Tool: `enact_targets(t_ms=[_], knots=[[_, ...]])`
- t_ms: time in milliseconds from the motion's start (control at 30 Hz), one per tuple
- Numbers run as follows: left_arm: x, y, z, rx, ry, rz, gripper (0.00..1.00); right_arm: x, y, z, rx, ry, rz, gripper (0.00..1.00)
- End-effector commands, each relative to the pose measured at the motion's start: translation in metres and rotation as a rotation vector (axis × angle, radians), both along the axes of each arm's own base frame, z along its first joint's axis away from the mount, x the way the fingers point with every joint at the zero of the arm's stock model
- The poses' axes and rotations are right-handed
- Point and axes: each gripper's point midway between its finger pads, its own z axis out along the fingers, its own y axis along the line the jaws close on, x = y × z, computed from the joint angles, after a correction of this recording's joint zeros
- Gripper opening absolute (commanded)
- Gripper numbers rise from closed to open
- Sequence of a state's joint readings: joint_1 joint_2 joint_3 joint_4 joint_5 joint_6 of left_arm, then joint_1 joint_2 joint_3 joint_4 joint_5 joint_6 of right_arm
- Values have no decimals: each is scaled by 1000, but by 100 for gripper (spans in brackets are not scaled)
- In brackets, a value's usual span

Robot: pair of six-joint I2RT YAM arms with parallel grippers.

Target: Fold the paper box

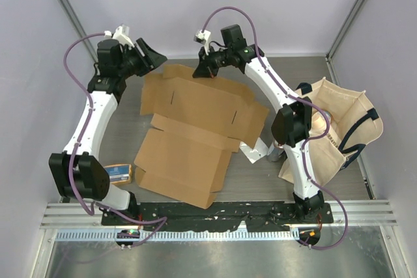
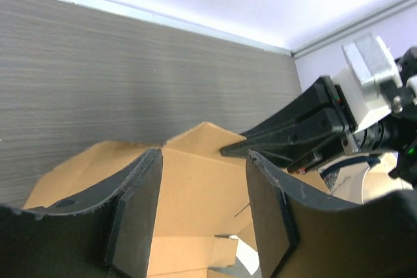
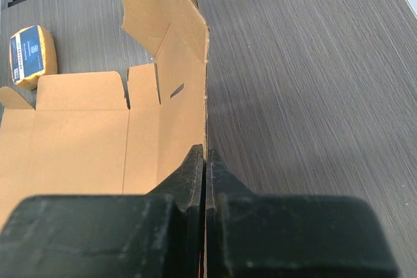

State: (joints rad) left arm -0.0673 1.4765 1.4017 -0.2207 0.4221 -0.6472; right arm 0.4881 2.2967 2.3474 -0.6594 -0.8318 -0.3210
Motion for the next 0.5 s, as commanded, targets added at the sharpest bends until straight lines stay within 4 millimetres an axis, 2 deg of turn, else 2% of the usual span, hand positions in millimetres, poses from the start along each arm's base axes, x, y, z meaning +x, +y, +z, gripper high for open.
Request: enact_targets(t_ms=[0,100,167,233,300,333,367,400,433,467], knots=[[16,13,10,20,4,82,56,-14,-1,64,53,-144,17,1],[29,13,8,27,2,88,59,-15,0,69,61,-151,16,2],[39,6,7,18,5,53,59,-15,1,73,68,-160,15,1],[44,2,4,7,33,45,50,-14,2,77,81,-164,9,1],[42,-3,-11,19,83,55,38,-13,5,84,102,-170,4,2],[37,-6,-26,28,115,61,35,-13,7,86,109,-170,0,2],[32,-15,-20,29,87,54,32,-11,9,89,119,-184,-6,2],[29,-19,-25,19,93,58,26,-9,10,91,121,-191,-17,2],[22,-23,-38,13,119,51,24,-10,13,93,126,-190,-23,1],[20,-35,-33,-6,86,30,23,-9,14,94,131,-198,-27,1]])
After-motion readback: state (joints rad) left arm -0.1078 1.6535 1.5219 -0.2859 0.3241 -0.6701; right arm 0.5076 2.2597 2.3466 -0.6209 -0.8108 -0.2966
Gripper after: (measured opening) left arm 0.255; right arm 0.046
